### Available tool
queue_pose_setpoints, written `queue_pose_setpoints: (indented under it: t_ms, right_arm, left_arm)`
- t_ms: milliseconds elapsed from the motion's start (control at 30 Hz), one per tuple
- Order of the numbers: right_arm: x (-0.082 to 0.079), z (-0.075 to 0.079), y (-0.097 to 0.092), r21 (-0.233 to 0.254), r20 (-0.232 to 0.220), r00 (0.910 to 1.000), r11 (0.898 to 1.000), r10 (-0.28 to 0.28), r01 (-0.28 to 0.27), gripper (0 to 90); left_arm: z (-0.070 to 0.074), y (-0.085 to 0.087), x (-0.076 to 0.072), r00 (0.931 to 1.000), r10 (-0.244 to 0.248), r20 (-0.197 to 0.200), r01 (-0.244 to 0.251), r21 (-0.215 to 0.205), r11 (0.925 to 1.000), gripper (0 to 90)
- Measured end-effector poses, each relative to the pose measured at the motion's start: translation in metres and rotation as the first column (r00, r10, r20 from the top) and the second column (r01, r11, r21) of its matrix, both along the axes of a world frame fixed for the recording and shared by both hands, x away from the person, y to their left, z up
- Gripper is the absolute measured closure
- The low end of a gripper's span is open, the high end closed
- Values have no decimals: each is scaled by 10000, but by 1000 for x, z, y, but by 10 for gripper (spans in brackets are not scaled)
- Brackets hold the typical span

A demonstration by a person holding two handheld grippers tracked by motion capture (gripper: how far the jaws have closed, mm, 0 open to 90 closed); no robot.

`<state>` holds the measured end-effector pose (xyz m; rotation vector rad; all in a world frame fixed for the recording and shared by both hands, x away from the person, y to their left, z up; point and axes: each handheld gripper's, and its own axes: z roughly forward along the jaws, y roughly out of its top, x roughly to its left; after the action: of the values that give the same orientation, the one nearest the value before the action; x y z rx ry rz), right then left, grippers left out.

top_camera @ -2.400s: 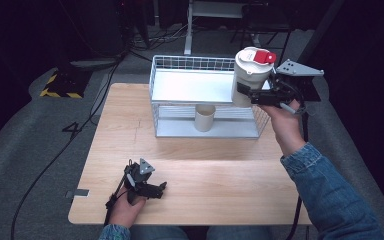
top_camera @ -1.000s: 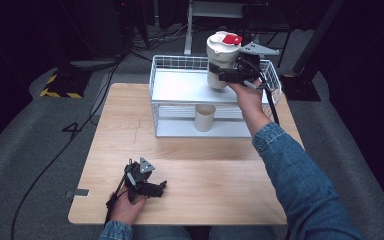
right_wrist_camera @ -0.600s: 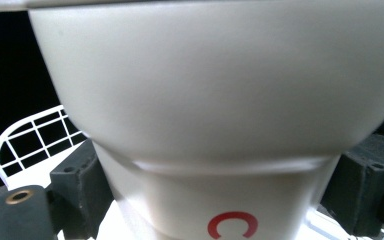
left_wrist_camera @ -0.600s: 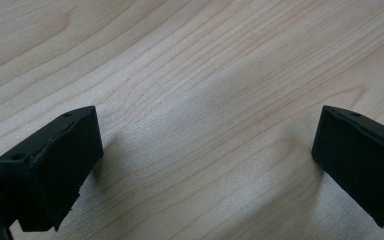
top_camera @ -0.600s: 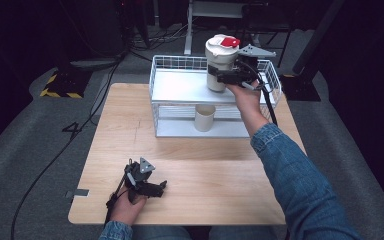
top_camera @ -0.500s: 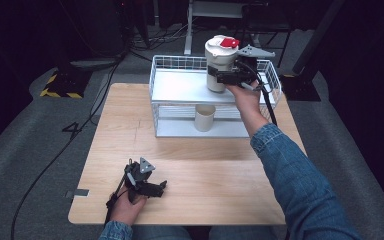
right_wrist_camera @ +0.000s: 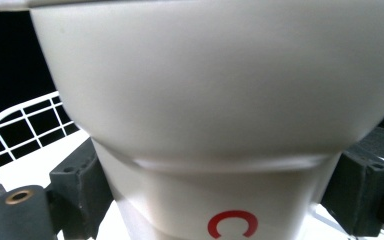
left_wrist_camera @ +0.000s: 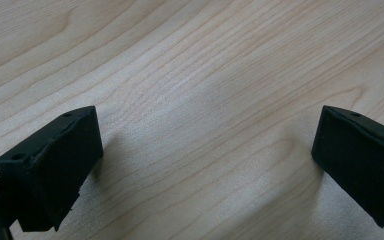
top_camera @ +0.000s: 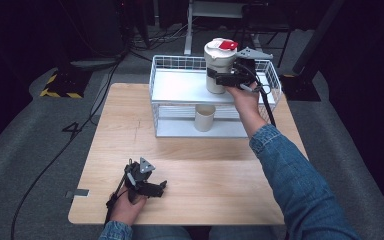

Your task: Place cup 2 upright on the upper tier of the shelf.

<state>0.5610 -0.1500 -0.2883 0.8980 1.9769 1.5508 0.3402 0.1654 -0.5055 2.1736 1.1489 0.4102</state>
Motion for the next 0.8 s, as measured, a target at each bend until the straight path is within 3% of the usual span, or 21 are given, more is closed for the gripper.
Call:
queue_pose_setpoints:
  t_ms: [800]
  right_arm:
    - [-4, -3, -6, -60, 43, 10000, 10000, 68, -68, 134]
  left_arm:
    - [0, 0, 0, 10000, 10, -18, -10, -2, 10000, 5]
